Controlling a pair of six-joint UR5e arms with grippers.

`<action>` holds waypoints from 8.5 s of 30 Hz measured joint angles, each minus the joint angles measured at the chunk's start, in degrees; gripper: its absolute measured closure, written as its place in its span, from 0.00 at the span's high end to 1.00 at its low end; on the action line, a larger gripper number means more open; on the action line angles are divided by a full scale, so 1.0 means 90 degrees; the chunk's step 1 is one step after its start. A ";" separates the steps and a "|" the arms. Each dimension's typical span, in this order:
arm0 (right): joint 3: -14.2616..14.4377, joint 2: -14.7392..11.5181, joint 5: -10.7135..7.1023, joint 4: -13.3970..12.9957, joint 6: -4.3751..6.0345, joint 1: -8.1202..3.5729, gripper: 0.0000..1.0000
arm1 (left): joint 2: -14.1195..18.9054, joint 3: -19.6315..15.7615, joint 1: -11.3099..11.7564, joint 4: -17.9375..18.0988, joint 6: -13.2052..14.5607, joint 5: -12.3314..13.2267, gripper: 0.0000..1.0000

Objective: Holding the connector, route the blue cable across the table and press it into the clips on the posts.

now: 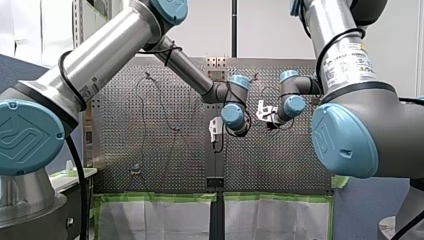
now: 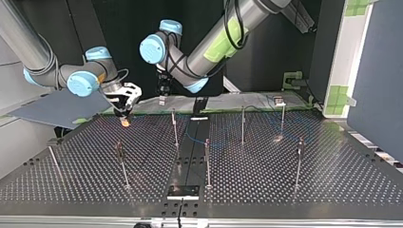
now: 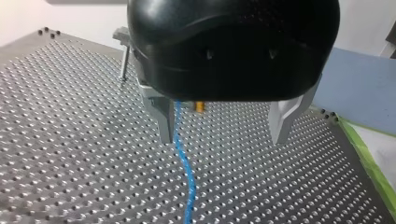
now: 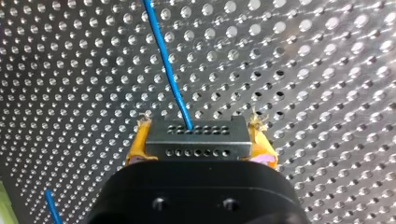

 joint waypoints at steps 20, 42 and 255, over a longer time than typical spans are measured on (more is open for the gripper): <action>0.0049 -0.0142 -0.0380 -0.0001 -0.0025 -0.0017 0.00 | -0.0469 0.1114 0.0051 -0.0203 -0.0101 -0.0335 1.00; 0.0048 -0.0154 -0.0652 -0.0015 0.0010 -0.0025 0.00 | -0.1396 0.2322 0.0049 -0.0459 -0.0239 -0.0573 1.00; -0.1027 -0.1370 -0.1505 0.0506 0.0372 -0.0924 0.00 | 0.2455 0.0555 -0.0170 0.0090 -0.0401 -0.0317 1.00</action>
